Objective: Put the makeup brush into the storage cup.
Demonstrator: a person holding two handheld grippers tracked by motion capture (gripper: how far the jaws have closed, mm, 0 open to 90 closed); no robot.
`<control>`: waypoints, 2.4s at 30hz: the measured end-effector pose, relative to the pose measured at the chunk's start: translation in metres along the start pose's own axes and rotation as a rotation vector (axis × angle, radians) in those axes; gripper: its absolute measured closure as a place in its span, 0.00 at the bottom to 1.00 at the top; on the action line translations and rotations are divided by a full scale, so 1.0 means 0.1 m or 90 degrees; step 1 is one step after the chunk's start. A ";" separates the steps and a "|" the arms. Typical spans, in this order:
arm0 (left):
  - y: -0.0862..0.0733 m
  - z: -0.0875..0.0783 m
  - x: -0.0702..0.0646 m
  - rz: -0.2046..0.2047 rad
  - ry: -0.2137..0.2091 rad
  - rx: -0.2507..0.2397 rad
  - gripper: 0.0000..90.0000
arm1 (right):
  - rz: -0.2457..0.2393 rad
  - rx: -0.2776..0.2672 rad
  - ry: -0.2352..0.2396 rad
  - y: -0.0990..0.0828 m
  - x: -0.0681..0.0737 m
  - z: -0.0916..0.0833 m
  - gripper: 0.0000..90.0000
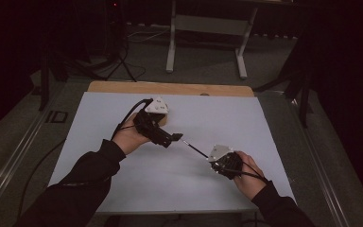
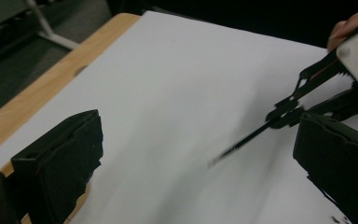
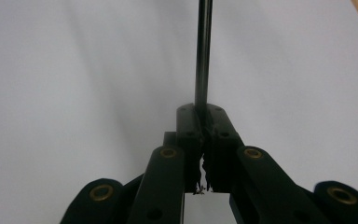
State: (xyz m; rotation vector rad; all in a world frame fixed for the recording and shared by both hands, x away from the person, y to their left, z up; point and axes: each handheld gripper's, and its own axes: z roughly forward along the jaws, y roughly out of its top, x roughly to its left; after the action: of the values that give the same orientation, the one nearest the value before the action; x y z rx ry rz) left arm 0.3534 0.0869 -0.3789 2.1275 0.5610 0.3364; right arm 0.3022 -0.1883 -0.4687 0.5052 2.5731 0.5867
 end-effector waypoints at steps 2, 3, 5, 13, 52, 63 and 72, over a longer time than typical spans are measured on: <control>-0.04 -0.04 0.01 -0.009 0.009 -0.008 0.02 | 0.062 -0.030 0.010 -0.03 -0.08 -0.03 0.95; -0.06 -0.06 0.01 -0.015 0.012 -0.010 0.02 | 0.082 -0.043 0.013 -0.04 -0.11 -0.04 0.95; -0.09 -0.09 0.02 -0.036 0.011 -0.013 0.02 | 0.122 -0.065 0.036 -0.04 -0.15 -0.06 0.95; -0.23 -0.08 -0.01 -0.056 0.006 -0.020 0.02 | 0.188 -0.124 0.069 -0.01 -0.17 -0.14 0.95; -0.38 0.15 -0.26 -0.187 -0.067 -0.078 0.02 | 0.316 -0.203 0.121 -0.12 -0.20 -0.10 0.95; -0.06 0.09 -0.34 -0.185 -0.043 -0.036 0.02 | 0.312 -0.202 0.115 -0.11 -0.20 -0.11 0.95; 0.23 0.09 -0.40 -0.189 -0.036 -0.060 0.02 | 0.311 -0.201 0.113 -0.11 -0.20 -0.11 0.95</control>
State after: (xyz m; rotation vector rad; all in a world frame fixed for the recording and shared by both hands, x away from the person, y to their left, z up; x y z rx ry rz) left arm 0.3291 0.0486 -0.3663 1.9227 0.7991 0.1326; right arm 0.3105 -0.2094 -0.4580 1.0158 2.4454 1.2290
